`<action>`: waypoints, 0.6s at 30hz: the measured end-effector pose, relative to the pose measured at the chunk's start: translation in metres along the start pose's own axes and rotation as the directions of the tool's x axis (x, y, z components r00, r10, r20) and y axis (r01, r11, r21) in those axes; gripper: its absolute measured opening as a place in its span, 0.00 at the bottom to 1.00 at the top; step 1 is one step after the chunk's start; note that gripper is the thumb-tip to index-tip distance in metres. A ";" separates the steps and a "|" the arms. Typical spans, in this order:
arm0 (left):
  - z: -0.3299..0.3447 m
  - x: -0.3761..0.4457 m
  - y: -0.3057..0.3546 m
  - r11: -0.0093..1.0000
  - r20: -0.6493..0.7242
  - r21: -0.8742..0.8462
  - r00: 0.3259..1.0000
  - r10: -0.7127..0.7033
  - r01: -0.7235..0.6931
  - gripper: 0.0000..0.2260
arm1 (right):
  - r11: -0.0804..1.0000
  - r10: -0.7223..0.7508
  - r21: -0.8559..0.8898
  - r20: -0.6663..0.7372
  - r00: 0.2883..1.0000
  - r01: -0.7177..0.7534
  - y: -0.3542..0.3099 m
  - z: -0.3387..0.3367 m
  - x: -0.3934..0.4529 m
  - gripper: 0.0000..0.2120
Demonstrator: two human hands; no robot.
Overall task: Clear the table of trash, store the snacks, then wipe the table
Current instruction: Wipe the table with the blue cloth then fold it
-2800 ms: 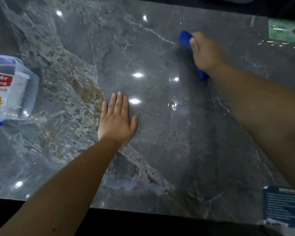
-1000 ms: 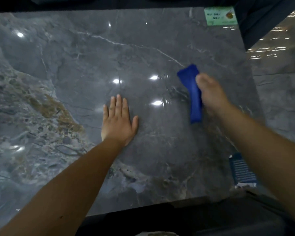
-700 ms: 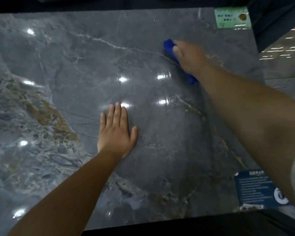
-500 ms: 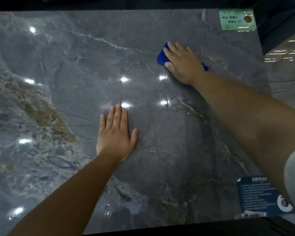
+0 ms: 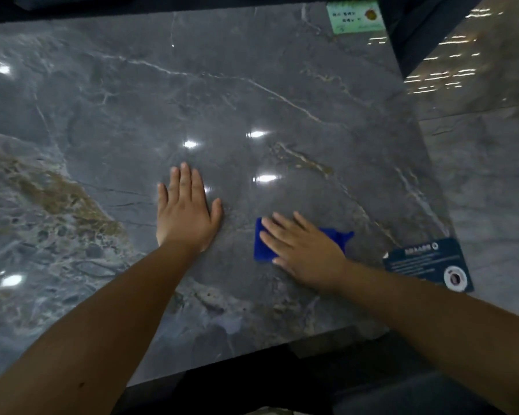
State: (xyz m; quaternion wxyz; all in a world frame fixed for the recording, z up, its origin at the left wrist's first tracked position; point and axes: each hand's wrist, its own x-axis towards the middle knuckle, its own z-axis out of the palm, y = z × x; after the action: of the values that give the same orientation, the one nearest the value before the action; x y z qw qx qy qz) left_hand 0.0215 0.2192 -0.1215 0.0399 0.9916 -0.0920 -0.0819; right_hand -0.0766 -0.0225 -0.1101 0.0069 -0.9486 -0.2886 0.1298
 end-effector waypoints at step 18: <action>0.002 0.001 0.046 0.990 0.041 -0.002 0.989 0.140 -0.140 0.30 | 0.083 0.595 0.960 0.168 0.786 -0.268 -0.013 -0.044 -0.043 0.11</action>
State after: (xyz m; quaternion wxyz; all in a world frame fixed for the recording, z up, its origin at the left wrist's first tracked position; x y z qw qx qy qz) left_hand 0.0141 0.1736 -0.1195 0.0432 0.9808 -0.1623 -0.0993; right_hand -0.1068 -0.0321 -0.0563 0.5818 -0.7855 0.1539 0.1441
